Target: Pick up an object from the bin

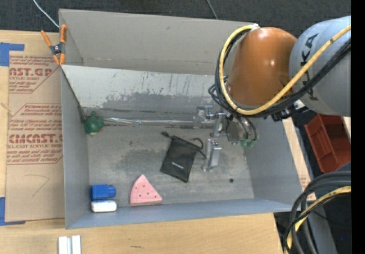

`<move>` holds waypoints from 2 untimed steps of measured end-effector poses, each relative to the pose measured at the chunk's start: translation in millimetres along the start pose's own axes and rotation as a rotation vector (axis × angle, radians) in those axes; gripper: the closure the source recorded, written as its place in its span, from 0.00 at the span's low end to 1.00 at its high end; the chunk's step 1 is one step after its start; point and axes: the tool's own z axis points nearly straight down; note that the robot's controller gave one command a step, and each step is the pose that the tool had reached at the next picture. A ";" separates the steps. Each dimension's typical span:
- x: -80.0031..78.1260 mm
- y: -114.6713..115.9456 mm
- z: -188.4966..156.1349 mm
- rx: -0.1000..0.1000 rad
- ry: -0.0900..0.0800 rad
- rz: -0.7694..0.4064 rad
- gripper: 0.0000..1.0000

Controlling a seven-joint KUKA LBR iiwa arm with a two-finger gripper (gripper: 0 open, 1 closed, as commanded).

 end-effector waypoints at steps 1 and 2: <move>-22.3 5.6 102.2 0.000 0.003 -0.255 0.00; -39.1 11.3 47.9 0.000 -0.007 -0.401 0.00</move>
Offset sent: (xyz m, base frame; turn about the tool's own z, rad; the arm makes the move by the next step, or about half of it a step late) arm 0.0374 0.0102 -0.0496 -0.4006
